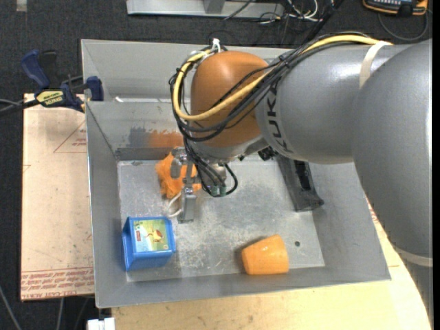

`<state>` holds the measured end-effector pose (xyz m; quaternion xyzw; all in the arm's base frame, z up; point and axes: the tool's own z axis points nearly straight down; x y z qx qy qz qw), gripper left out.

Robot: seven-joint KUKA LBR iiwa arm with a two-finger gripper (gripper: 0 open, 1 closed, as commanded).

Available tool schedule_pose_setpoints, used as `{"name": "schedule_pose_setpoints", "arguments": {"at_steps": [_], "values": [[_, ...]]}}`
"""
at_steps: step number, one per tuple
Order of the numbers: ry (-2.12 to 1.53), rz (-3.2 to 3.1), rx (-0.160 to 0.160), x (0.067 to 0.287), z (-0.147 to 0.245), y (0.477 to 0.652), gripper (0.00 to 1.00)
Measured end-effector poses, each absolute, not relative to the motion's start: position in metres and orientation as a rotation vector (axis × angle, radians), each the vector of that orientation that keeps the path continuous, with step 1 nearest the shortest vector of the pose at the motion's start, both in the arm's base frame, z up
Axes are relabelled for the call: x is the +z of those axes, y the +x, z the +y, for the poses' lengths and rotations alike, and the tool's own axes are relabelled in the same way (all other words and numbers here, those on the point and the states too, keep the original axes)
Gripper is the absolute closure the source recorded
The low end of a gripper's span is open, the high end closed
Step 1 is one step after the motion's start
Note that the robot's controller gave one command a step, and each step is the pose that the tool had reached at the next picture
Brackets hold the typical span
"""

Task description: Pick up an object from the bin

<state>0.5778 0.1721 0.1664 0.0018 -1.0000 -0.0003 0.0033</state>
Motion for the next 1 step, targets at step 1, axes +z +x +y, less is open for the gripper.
{"name": "schedule_pose_setpoints", "arguments": {"at_steps": [1], "values": [[0.001,-3.142,-0.003,0.1712,0.1712,0.5795,0.00]]}}
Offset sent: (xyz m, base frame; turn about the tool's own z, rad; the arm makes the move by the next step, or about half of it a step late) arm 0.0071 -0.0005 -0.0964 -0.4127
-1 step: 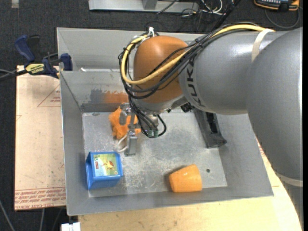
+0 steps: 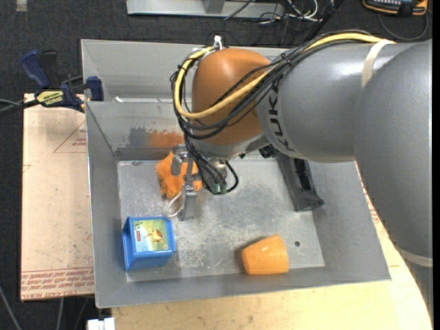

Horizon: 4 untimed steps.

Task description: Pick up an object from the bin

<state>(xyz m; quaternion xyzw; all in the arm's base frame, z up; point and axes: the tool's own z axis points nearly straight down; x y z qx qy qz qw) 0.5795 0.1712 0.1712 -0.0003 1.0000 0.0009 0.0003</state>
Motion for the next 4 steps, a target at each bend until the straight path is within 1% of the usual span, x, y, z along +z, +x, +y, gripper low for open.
{"name": "schedule_pose_setpoints", "arguments": {"at_steps": [1,2,3,4], "values": [[-0.241,3.125,0.005,0.139,0.172,0.584,0.00],[-0.466,3.110,0.004,0.077,0.171,0.583,0.00],[-0.788,3.037,0.004,0.110,0.165,0.600,0.00],[-0.762,3.039,0.006,0.103,0.159,0.602,0.00]]}}
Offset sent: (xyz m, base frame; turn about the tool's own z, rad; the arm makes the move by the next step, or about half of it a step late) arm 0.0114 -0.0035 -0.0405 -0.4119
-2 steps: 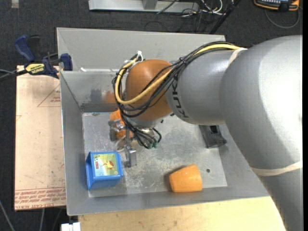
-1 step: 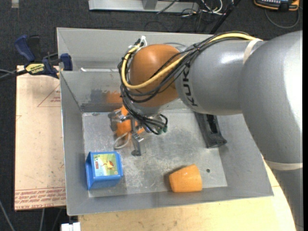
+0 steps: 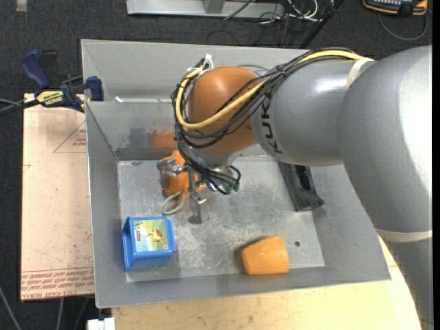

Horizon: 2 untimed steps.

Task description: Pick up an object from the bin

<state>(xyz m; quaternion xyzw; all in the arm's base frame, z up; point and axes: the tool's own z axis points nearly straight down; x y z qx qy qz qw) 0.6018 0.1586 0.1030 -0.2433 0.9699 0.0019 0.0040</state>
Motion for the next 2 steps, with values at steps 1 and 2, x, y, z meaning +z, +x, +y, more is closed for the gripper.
{"name": "schedule_pose_setpoints", "arguments": {"at_steps": [1,2], "values": [[-1.057,2.950,0.006,0.0716,0.1650,0.6129,1.00],[-1.057,2.950,0.006,0.0702,0.1655,0.6136,1.00]]}}
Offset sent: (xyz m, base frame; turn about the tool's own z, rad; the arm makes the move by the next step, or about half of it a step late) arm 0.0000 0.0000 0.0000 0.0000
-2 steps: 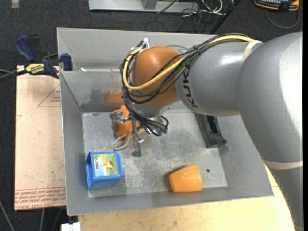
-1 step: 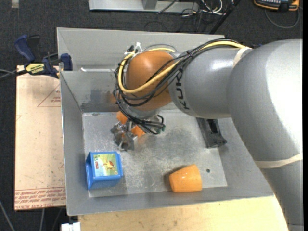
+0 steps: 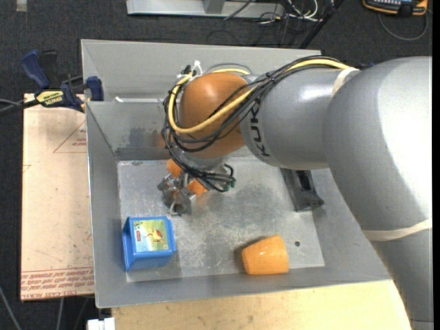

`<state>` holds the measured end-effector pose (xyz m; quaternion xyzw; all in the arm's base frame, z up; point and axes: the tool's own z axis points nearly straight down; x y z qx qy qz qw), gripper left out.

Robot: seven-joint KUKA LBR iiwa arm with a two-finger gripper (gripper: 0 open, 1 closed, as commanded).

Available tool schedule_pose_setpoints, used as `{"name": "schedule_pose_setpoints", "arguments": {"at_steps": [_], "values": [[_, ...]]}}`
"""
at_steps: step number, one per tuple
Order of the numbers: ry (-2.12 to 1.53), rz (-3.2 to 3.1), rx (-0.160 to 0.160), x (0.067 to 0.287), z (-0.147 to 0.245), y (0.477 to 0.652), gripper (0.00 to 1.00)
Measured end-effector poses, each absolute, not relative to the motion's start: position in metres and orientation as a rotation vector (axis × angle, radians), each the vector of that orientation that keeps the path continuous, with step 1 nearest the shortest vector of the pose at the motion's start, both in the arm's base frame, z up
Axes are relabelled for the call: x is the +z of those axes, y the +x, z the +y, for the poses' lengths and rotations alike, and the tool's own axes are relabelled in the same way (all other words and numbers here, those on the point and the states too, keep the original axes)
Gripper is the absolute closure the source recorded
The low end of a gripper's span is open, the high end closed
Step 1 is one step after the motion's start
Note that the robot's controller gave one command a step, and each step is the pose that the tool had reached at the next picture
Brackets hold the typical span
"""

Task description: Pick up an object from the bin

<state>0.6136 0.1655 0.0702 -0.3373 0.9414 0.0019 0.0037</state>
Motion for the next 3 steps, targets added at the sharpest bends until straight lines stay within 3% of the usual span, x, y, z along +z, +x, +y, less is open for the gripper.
{"name": "schedule_pose_setpoints", "arguments": {"at_steps": [3], "values": [[-1.055,2.955,0.009,0.086,0.166,0.612,1.00]]}}
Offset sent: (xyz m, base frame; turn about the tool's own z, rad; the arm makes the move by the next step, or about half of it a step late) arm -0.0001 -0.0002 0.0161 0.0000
